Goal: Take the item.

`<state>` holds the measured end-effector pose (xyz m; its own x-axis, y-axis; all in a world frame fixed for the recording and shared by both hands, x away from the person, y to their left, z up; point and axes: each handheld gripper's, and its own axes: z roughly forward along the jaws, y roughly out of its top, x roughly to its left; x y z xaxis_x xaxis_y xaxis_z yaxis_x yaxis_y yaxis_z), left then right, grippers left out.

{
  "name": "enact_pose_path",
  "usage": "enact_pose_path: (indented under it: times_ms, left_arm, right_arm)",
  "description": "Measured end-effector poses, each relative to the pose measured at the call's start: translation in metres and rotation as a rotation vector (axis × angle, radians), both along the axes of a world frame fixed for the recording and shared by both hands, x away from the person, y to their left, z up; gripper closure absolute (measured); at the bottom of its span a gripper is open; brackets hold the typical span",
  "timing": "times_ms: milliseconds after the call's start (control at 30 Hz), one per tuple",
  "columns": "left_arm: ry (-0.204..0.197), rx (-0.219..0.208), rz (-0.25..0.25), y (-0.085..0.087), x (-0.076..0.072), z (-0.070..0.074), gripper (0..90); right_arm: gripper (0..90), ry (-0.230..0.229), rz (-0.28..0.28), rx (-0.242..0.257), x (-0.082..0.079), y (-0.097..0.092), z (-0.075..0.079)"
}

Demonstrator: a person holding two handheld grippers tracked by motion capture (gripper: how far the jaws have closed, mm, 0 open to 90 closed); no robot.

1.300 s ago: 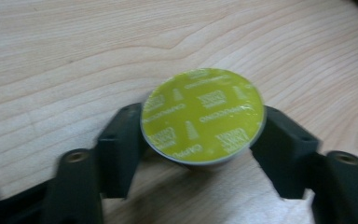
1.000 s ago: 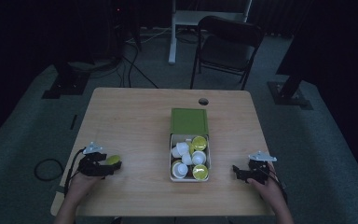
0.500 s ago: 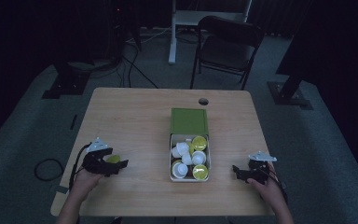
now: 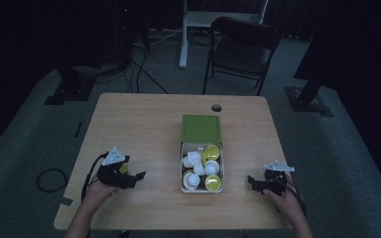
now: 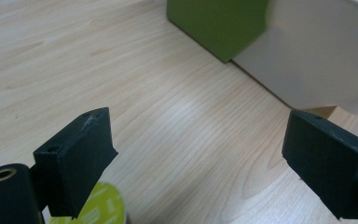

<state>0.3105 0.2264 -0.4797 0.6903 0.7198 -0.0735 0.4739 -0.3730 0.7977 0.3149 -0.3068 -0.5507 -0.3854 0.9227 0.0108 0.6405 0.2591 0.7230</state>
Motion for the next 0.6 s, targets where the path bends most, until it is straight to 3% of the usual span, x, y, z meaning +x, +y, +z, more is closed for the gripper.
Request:
enact_pose_path:
  times_ms: [233,433,600]
  left_arm:
    - [-0.036,0.023,-0.048,-0.015,-0.002,0.0,9.1]
    - [-0.042,0.045,-0.094,-0.028,-0.003,-0.003,9.1]
    - [-0.041,0.028,-0.123,-0.036,-0.005,-0.005,9.0]
  right_arm:
    - [12.1,-0.001,0.0,0.001,0.0,0.0,0.0]
    - [12.1,-0.001,0.0,0.0,0.0,0.0,0.0]
    - [12.1,-0.001,0.0,0.0,0.0,0.0,0.0]
